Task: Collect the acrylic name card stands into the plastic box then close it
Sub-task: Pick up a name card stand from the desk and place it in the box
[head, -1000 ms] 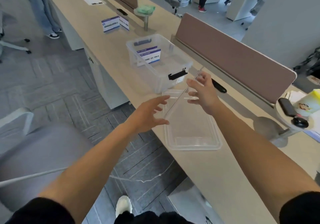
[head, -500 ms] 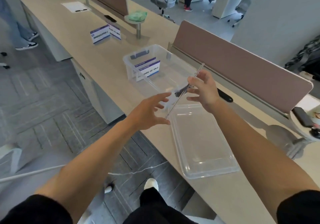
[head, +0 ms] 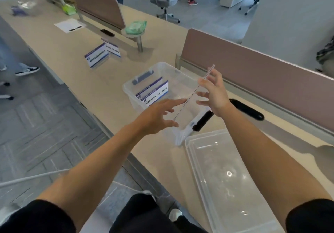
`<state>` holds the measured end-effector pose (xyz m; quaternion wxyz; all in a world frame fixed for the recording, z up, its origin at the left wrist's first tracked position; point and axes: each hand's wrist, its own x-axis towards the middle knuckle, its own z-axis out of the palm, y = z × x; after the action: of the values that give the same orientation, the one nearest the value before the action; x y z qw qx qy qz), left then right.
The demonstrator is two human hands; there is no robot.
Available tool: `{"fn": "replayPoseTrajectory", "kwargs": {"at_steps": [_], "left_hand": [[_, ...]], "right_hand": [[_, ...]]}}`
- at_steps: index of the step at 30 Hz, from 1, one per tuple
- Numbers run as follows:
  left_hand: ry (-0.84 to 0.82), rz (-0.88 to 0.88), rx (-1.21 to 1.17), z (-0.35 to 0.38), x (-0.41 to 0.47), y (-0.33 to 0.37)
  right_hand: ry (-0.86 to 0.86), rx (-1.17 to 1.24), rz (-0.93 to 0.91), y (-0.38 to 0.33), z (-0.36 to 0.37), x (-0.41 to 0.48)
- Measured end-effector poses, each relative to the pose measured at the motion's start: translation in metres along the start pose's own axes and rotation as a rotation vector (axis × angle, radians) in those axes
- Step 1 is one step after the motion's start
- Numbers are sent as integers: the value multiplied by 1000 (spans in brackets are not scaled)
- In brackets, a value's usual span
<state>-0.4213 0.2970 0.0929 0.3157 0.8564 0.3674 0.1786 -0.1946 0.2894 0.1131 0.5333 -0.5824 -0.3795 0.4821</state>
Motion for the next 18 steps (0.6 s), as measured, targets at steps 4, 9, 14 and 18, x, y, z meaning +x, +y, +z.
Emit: {"fn": "replayPoseTrajectory", "kwargs": {"at_steps": [4, 9, 14, 18], "left_hand": [[-56, 21, -4, -14, 29, -28], [-203, 101, 37, -32, 68, -78], [-331, 166, -41, -68, 94, -132], [-375, 238, -90, -86, 108, -158]], "right_hand": [[63, 10, 25, 4, 11, 34], [156, -28, 66, 7, 38, 74], [293, 11, 161, 15, 79, 98], [381, 63, 179, 19, 102, 110]]}}
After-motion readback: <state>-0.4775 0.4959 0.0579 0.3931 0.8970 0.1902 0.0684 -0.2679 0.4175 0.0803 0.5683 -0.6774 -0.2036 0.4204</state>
